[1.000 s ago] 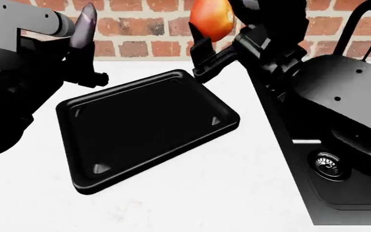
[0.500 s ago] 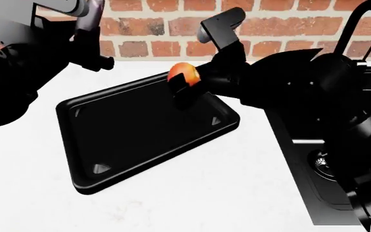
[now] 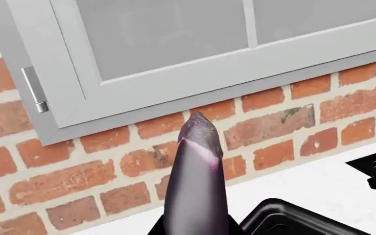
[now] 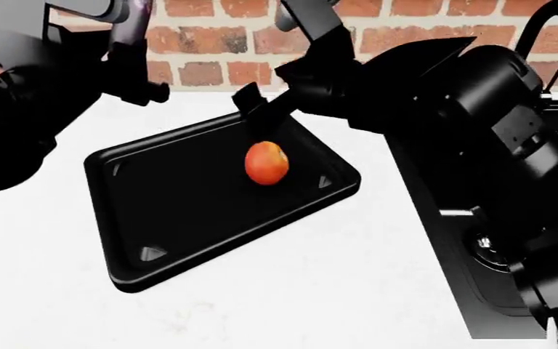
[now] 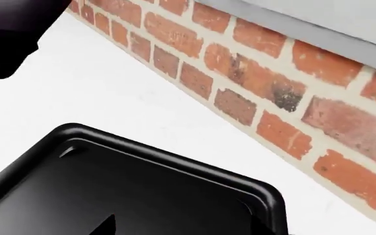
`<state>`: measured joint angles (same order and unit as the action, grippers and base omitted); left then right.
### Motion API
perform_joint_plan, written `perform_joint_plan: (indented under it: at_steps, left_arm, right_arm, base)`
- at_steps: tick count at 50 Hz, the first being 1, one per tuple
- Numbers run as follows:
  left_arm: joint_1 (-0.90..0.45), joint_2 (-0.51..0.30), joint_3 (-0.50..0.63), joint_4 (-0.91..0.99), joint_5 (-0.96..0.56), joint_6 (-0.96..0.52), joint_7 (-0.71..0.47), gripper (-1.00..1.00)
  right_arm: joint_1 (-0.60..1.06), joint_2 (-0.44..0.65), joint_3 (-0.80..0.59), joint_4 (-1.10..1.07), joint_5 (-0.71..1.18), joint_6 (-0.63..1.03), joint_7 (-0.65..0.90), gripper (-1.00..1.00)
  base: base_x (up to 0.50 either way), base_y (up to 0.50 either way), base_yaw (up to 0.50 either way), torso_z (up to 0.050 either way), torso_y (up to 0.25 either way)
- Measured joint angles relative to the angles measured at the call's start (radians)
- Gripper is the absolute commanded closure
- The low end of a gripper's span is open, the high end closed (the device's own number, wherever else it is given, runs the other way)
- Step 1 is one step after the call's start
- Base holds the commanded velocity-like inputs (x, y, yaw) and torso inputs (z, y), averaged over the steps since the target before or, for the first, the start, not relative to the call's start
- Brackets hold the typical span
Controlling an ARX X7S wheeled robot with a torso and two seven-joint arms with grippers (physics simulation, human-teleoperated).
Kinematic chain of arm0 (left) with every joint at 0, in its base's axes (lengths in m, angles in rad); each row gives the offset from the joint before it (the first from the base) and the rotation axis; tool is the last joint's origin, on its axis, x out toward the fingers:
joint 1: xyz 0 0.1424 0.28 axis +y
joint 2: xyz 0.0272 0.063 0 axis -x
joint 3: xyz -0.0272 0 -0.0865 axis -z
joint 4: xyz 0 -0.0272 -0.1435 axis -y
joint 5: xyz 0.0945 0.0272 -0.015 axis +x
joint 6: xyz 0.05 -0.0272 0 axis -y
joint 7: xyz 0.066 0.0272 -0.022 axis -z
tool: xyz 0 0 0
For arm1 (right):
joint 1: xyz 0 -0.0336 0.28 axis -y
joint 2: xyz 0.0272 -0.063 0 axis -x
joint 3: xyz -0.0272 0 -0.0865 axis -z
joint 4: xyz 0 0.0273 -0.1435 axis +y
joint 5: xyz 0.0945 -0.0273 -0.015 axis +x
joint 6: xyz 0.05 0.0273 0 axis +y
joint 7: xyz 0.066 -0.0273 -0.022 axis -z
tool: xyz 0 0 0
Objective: Pick up the fruits and vegetables and place them in the sink. Turn on the sink faucet to wash them. Then turn the sink off and put them in the tray.
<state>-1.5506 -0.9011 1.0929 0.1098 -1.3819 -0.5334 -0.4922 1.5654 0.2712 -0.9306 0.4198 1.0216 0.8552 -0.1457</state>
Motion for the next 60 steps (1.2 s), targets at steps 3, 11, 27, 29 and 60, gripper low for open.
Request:
perform_joint_plan:
  at_steps: [3,11,27,29,60]
  left_arm:
    - [0.004,-0.003,0.002,0.002,-0.002,-0.004,-0.002,1.00]
    - [0.011,0.006,0.039,-0.034,-0.020,-0.073,0.014,1.00]
    - [-0.029,0.137,0.195,-0.229,-0.028,-0.336,0.177,1.00]
    - [-0.024,0.163,0.209,-0.258,-0.020,-0.343,0.197,1.00]
    - [0.007,0.154,0.070,-0.267,-0.012,-0.121,0.113,-1.00]
  right_arm:
    - [0.013,0.013,0.020,-0.025,0.006,-0.007,0.016,-1.00]
    - [0.032,0.064,0.071,-0.114,-0.003,-0.047,0.085,-1.00]
    - [0.035,0.171,0.168,-0.316,-0.034,-0.128,0.254,-1.00]
    - [0.035,0.177,0.175,-0.333,-0.038,-0.137,0.267,-1.00]
    - [0.041,0.181,0.198,-0.423,-0.051,-0.162,0.346,-1.00]
  base:
    - [0.00,0.00,0.00,0.000,0.000]
    - [0.00,0.00,0.00,0.000,0.000]
    - [0.00,0.00,0.00,0.000,0.000]
    - [0.00,0.00,0.00,0.000,0.000]
    - [0.00,0.00,0.00,0.000,0.000]
